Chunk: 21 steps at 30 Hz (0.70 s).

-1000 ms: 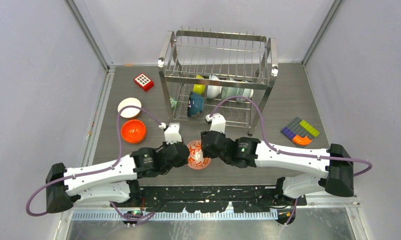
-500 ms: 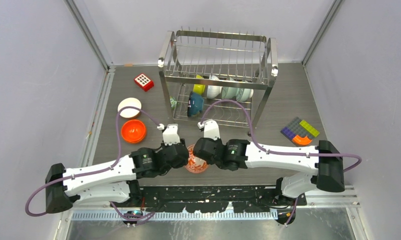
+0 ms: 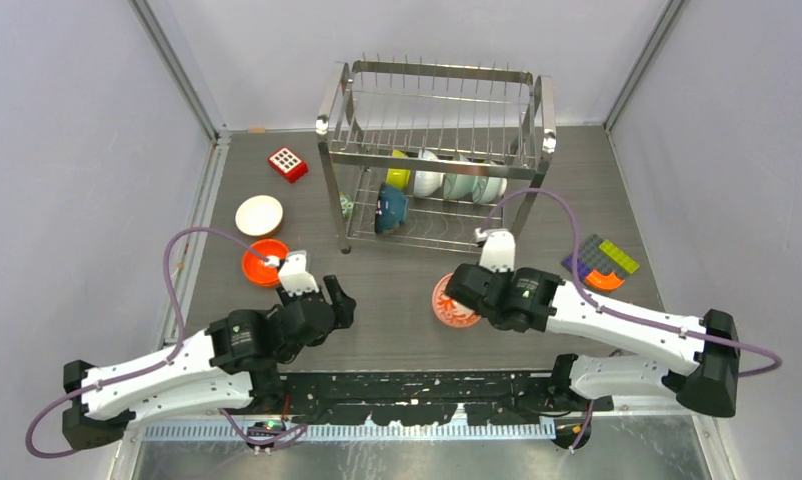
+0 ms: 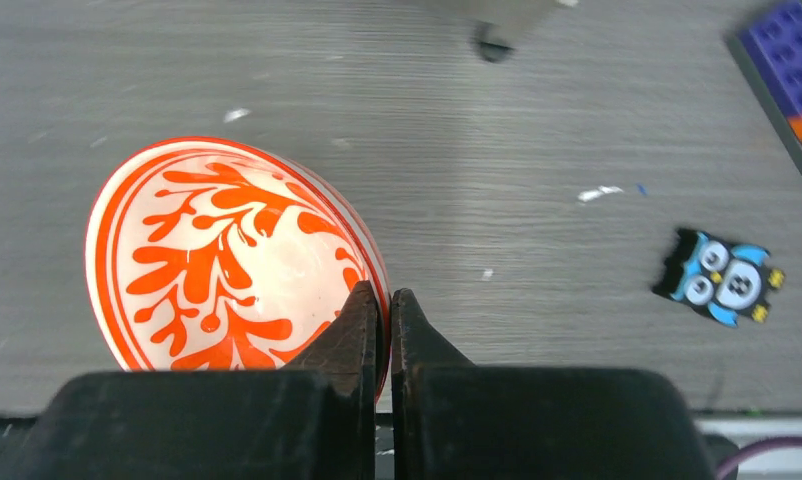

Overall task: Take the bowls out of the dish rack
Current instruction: Place the bowl at the center of the board.

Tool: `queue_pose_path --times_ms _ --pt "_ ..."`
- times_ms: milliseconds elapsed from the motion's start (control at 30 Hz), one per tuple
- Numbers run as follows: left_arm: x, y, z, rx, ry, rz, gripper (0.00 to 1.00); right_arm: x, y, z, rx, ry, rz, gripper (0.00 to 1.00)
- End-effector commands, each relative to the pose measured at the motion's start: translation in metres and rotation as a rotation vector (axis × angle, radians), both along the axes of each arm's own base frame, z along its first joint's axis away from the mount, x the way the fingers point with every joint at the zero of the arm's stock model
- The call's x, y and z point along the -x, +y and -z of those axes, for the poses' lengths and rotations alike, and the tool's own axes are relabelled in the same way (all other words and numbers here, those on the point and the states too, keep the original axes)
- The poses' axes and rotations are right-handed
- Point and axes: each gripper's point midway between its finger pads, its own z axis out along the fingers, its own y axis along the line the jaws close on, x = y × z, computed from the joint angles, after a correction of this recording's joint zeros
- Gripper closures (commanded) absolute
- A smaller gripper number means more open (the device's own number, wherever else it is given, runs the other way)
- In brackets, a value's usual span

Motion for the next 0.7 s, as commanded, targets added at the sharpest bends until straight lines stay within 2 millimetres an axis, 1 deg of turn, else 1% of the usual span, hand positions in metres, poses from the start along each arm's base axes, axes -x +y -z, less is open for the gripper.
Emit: queue_pose_path --times_ms 0,100,167,300,400,567,667 --pt "-0.005 0.023 0.001 -0.006 -0.047 -0.080 0.30 -0.014 -0.042 0.007 -0.089 0.007 0.242 0.99" --pt "-0.005 0.025 0.000 0.006 -0.050 -0.088 0.29 -0.020 -0.058 0.008 -0.182 0.001 0.360 0.99" --pt "-0.006 0.024 0.001 0.003 -0.047 -0.092 0.30 -0.022 -0.068 0.008 -0.197 -0.008 0.425 0.99" --pt "-0.008 0.023 0.005 -0.016 -0.041 -0.114 0.30 -0.020 -0.089 0.009 -0.169 -0.017 0.510 0.99" --pt "-0.010 0.021 0.006 -0.031 -0.038 -0.124 0.30 -0.016 -0.110 0.009 -0.133 -0.023 0.590 0.99" --pt "-0.012 0.017 0.007 -0.046 -0.033 -0.124 0.30 -0.010 -0.142 0.006 -0.133 -0.051 0.725 1.00" --pt "-0.012 0.014 0.009 -0.040 -0.030 -0.120 0.30 -0.014 -0.158 0.000 -0.126 -0.085 0.791 1.00"
